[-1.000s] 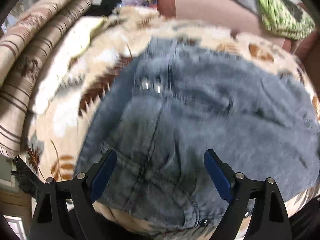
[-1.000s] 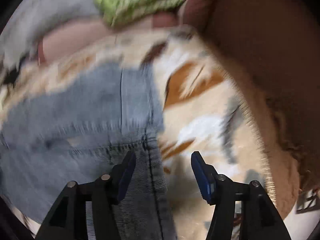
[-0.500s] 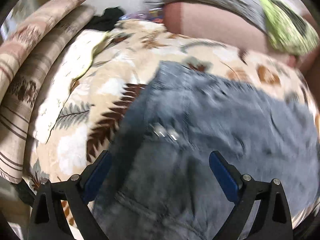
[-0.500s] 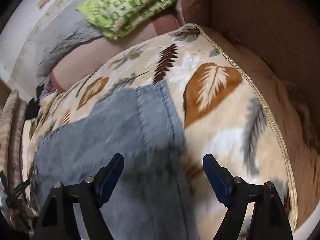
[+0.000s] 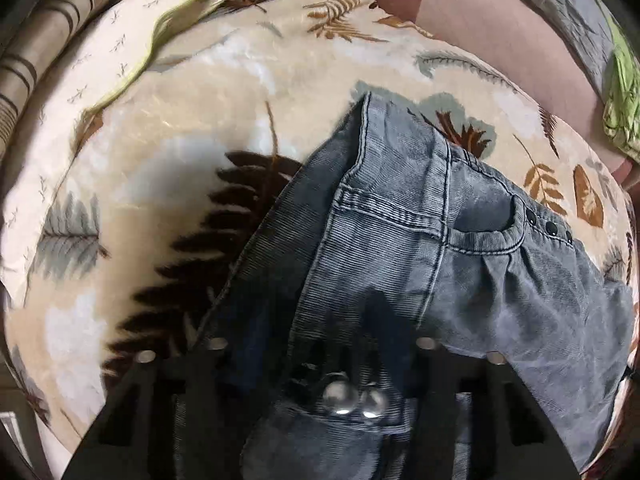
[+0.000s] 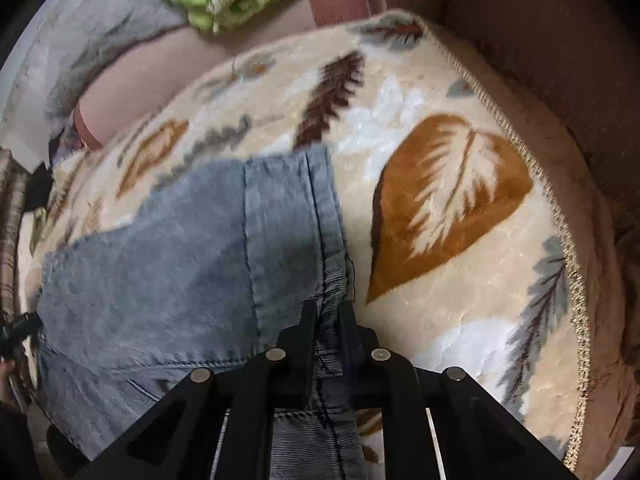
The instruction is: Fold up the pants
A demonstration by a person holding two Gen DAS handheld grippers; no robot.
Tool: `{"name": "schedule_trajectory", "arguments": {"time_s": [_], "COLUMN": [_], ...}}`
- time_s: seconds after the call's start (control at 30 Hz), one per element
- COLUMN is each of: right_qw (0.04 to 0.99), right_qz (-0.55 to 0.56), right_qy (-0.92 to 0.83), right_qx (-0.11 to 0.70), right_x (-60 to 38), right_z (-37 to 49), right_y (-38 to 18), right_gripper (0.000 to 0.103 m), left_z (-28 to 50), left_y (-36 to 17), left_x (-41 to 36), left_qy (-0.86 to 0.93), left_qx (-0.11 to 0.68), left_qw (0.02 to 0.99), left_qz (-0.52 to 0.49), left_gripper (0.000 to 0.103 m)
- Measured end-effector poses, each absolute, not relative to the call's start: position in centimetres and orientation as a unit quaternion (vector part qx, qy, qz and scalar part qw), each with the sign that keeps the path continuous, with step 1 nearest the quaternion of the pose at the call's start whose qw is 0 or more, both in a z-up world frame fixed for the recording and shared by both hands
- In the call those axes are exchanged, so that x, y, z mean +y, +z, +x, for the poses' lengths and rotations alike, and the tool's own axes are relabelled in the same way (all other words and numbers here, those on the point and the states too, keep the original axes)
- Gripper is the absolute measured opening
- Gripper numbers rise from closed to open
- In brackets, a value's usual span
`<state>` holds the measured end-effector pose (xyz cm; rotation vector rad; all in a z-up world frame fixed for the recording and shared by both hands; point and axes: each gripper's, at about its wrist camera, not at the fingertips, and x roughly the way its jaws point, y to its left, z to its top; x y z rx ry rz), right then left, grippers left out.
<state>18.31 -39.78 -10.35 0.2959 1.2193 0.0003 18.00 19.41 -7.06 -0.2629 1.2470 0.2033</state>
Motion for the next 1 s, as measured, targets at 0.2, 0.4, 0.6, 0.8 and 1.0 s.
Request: {"name": "schedule_trajectory", "arguments": {"time_s": [0.2, 0.4, 0.6, 0.8, 1.0], "right_qw": [0.802, 0.833, 0.79, 0.839, 0.831], "right_qz": [0.221, 0.169, 0.174, 0.185, 0.212], "right_qy": [0.023, 0.002, -0.015, -0.025, -0.014], "right_qx": [0.555, 0.526, 0.588, 0.512, 0.514], "right_x": [-41.1, -40.3, -41.2, -41.5, -40.2], "right_z": [18.4, 18.3, 19.0, 21.9, 28.6], "right_y": [-11.1, -7.9, -11.8, -7.5, -8.8], "right_gripper": [0.053, 0.007, 0.023, 0.08, 0.081], "left_z": [18.3, 17.4, 17.8, 19.1, 25.4], "left_y": [-6.0, -2.0, -5.9, -2.0, -3.5], "left_x": [18.9, 20.3, 19.4, 21.7, 21.3], "left_qy": [0.086, 0.133, 0.116, 0.129, 0.1], "left_qx": [0.576, 0.513, 0.585, 0.508, 0.519], "left_qw": [0.805, 0.837, 0.797, 0.839, 0.834], "left_qz": [-0.116, -0.135, -0.09, -0.148, -0.159], "left_gripper": [0.013, 0.011, 0.033, 0.072, 0.079]}}
